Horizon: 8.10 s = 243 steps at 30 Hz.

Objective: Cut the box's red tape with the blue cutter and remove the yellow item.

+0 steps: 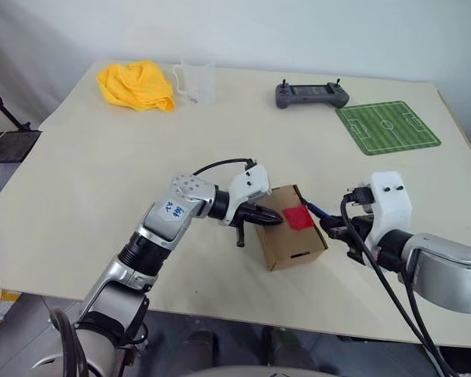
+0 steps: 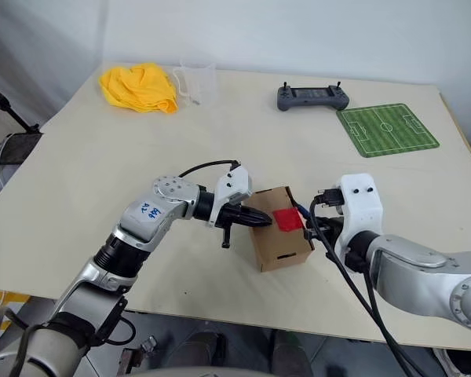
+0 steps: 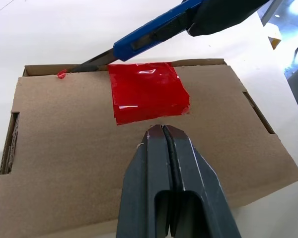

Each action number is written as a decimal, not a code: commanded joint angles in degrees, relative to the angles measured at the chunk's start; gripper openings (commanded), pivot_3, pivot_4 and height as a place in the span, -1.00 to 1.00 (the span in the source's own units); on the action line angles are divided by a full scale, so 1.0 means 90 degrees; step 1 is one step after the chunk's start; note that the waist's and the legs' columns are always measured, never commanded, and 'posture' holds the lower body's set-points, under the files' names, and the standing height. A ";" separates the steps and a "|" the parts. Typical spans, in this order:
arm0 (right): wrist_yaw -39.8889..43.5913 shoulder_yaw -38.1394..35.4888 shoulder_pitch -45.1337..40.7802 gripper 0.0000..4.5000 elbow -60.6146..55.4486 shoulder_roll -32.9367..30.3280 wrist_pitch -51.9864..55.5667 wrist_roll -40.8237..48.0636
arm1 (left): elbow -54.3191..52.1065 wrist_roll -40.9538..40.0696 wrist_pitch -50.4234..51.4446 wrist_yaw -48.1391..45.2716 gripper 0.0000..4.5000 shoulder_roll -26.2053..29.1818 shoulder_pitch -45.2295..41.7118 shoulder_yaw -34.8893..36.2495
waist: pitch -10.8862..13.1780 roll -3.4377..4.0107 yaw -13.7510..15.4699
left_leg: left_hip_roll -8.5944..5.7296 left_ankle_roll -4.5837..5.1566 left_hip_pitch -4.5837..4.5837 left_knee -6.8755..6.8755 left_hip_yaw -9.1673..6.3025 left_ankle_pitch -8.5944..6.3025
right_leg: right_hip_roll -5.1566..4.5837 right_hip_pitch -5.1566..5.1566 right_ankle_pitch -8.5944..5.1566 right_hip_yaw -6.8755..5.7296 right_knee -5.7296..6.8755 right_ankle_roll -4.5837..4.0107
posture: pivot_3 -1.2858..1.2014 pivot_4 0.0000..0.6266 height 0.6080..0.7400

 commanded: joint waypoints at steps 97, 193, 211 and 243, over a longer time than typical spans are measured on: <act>0.8461 -0.3426 0.2347 -0.95 0.3655 -0.4600 0.4369 0.0028 | -0.0869 -0.0101 0.0442 0.1038 -1.00 -0.0299 0.0926 -0.0442 | -0.0074 0.0071 0.0017 | 0.0042 0.0001 0.0156 -0.0174 0.0004 -0.0034 | 0.0001 0.0109 -0.0077 -0.0027 -0.0113 -0.0147 | 0.03 -0.52 1.00; 0.3235 -0.0634 -0.2269 -0.95 0.1824 -0.0879 0.3326 0.0028 | 0.0777 0.0093 -0.0932 0.0164 -1.00 -0.0210 -0.0121 -0.0111 | -0.0026 0.0009 0.0002 | -0.0015 0.0013 -0.0018 -0.0072 0.0080 0.0018 | -0.0009 -0.0093 0.0006 0.0054 0.0032 0.0002 | 0.03 -0.52 1.00; 0.2312 0.0482 -0.2726 -0.95 0.1686 -0.0404 0.3226 0.0028 | 0.0352 0.0114 -0.0401 0.0223 -1.00 -0.0112 0.0092 -0.0075 | -0.0026 0.0009 -0.0002 | -0.0010 0.0010 -0.0019 -0.0065 0.0079 0.0020 | -0.0009 -0.0093 0.0006 0.0062 0.0031 0.0003 | 0.03 -0.52 1.00; 0.2314 0.0374 -0.2418 -0.95 0.2009 -0.0128 0.3278 0.0027 | 0.0094 0.0131 -0.0217 0.0283 -1.00 0.0017 0.0195 -0.0086 | -0.0027 0.0007 -0.0014 | -0.0008 0.0023 -0.0018 -0.0025 0.0082 0.0012 | -0.0007 -0.0090 0.0006 0.0066 0.0037 0.0002 | 0.03 -0.52 1.00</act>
